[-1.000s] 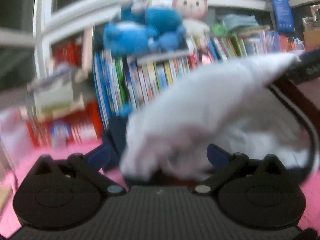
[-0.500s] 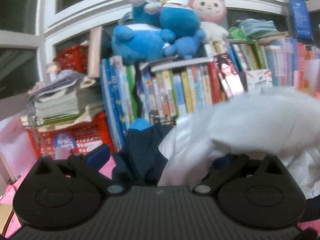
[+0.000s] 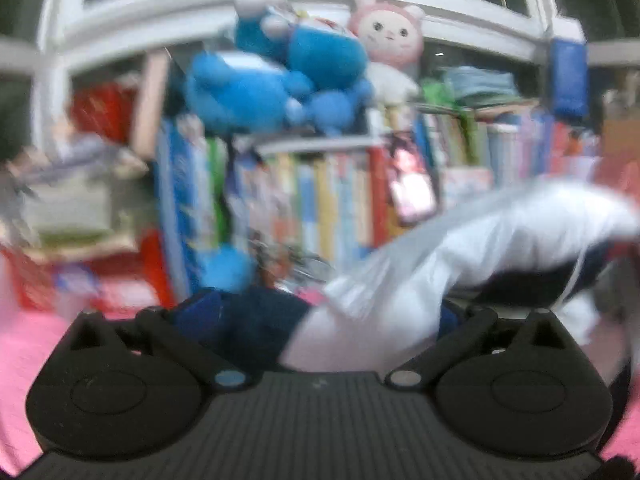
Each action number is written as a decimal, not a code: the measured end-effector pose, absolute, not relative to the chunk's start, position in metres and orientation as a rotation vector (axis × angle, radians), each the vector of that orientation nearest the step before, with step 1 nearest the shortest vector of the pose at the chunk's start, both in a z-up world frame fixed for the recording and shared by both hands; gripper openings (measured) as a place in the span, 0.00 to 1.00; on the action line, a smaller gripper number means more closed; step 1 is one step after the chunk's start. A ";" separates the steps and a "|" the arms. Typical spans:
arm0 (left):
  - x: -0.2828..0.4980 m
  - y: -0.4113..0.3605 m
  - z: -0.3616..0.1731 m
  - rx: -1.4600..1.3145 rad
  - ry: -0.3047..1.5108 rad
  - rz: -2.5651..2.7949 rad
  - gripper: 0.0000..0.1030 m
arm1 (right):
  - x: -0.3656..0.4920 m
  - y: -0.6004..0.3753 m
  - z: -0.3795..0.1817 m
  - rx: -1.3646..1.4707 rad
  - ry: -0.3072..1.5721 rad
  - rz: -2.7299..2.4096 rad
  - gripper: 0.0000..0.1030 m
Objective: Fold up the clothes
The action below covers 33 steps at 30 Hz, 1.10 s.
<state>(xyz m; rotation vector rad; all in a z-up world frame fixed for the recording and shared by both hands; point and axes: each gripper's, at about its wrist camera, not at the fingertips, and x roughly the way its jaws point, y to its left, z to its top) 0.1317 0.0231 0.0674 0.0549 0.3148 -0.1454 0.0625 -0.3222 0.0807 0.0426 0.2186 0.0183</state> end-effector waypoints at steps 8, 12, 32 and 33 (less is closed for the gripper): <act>0.151 0.035 0.042 0.001 0.441 -0.194 1.00 | 0.009 -0.274 0.043 0.127 0.306 0.823 0.70; 0.130 0.039 0.050 -0.016 0.423 -0.282 1.00 | 0.026 -0.200 0.013 -0.082 0.421 0.841 0.70; 0.041 0.051 0.027 0.091 0.478 -0.411 1.00 | -0.050 -0.105 -0.018 -0.348 0.508 0.976 0.79; 0.030 0.049 0.029 0.099 0.467 -0.461 1.00 | -0.052 -0.100 -0.019 -0.368 0.499 0.968 0.80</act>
